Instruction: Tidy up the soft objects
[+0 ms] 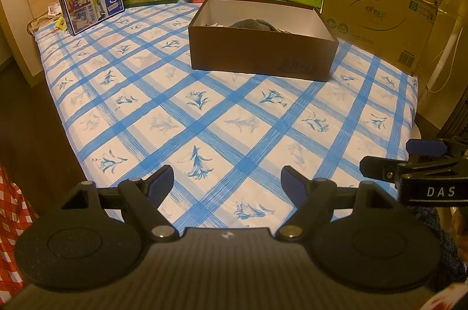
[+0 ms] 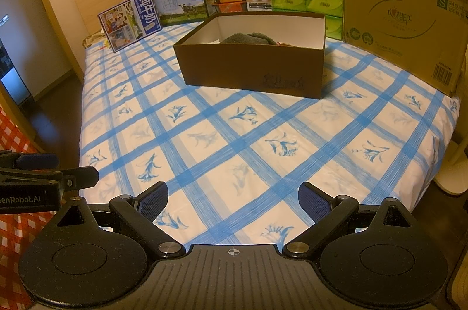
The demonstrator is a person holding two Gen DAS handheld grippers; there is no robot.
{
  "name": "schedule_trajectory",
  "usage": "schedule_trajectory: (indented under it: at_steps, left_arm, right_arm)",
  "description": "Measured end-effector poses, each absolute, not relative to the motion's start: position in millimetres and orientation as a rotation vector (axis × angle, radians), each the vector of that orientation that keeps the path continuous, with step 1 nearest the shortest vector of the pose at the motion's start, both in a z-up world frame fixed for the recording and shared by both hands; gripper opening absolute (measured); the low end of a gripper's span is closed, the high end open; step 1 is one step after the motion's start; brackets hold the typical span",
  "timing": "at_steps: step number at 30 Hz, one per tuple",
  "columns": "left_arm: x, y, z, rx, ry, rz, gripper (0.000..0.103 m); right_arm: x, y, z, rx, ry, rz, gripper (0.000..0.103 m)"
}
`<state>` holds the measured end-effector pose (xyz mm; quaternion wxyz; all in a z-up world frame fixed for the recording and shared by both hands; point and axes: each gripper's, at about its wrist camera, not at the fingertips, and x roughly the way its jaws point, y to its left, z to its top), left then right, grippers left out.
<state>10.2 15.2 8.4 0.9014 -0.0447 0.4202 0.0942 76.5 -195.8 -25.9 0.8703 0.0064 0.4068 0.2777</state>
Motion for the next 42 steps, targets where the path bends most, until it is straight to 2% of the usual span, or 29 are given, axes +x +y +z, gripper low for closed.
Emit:
schedule_trajectory:
  at_steps: [42]
  left_arm:
    - [14.6, 12.2, 6.4, -0.088, 0.872, 0.192, 0.079]
  right_arm:
    - [81.8, -199.3, -31.4, 0.018, 0.861, 0.576, 0.095]
